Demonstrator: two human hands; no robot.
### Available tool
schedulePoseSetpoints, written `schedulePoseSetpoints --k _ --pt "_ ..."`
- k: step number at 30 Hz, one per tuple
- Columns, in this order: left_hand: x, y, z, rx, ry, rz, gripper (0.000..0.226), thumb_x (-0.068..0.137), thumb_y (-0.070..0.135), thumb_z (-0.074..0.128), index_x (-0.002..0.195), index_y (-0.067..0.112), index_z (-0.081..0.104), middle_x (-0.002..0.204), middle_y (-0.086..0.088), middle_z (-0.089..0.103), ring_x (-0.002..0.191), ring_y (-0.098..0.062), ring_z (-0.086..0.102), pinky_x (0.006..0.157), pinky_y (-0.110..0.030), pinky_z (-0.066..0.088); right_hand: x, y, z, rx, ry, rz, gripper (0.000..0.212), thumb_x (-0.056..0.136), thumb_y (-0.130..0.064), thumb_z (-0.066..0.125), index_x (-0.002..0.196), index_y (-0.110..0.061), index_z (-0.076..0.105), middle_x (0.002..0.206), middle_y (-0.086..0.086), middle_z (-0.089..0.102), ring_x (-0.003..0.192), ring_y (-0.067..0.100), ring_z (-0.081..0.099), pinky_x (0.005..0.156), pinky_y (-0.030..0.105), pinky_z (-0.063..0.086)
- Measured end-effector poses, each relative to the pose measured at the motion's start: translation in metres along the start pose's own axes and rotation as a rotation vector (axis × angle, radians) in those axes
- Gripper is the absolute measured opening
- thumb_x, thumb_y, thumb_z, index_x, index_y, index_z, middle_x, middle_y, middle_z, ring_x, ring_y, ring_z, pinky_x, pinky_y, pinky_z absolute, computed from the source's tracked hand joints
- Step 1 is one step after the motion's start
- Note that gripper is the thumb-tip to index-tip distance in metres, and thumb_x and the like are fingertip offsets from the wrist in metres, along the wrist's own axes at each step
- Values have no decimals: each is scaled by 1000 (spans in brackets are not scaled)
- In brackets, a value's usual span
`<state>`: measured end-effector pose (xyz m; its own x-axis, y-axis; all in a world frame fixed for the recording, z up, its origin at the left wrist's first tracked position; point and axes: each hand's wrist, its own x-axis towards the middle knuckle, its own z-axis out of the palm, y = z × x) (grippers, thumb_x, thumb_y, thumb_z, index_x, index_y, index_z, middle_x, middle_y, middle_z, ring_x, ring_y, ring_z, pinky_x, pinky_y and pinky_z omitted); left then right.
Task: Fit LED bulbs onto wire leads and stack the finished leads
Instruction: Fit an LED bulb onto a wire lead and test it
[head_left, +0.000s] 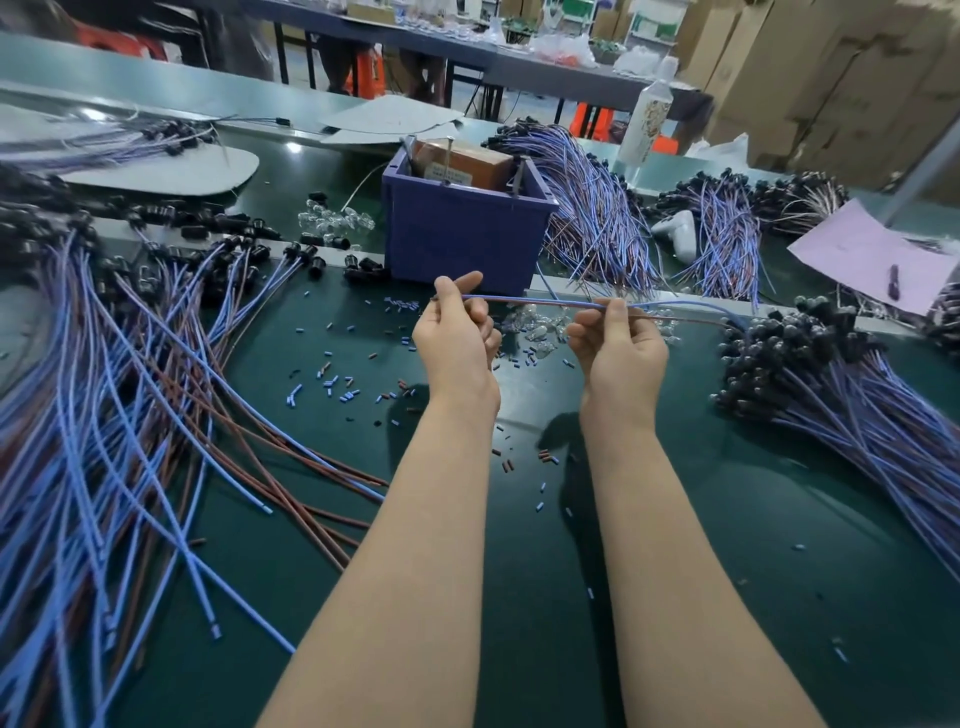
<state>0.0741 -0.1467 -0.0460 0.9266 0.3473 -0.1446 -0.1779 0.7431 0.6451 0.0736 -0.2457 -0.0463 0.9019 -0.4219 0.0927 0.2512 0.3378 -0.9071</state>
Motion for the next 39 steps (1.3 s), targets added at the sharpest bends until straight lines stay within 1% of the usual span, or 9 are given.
schedulePoseSetpoints --k 10,18,28,39 --pt "-4 -1 2 -17 -4 -8 32 103 30 33 96 13 59 42 9 36 35 -3 24 37 -15 21 2 1 -1 -6 18 -26 23 102 -13 39 83 -9 52 49 -8 61 44 3 56 48 15 46" --pt "-8 0 6 8 0 -10 31 103 32 33 96 18 59 42 9 36 36 -4 24 37 -16 21 3 1 -2 2 33 -41 24 102 -12 39 81 -10 52 50 -8 61 45 3 57 49 15 47" --pt "-13 2 10 1 -4 11 30 103 33 33 98 19 59 42 9 35 34 -3 23 34 -15 20 3 0 -2 9 42 -63 26 102 -12 38 80 -11 52 49 -9 61 45 2 56 50 15 47" --pt "-15 0 12 11 4 22 29 103 32 34 97 19 60 42 9 36 36 -4 23 36 -16 22 3 0 -4 -15 47 -77 26 102 -12 39 80 -11 53 50 -9 61 45 3 56 51 15 48"
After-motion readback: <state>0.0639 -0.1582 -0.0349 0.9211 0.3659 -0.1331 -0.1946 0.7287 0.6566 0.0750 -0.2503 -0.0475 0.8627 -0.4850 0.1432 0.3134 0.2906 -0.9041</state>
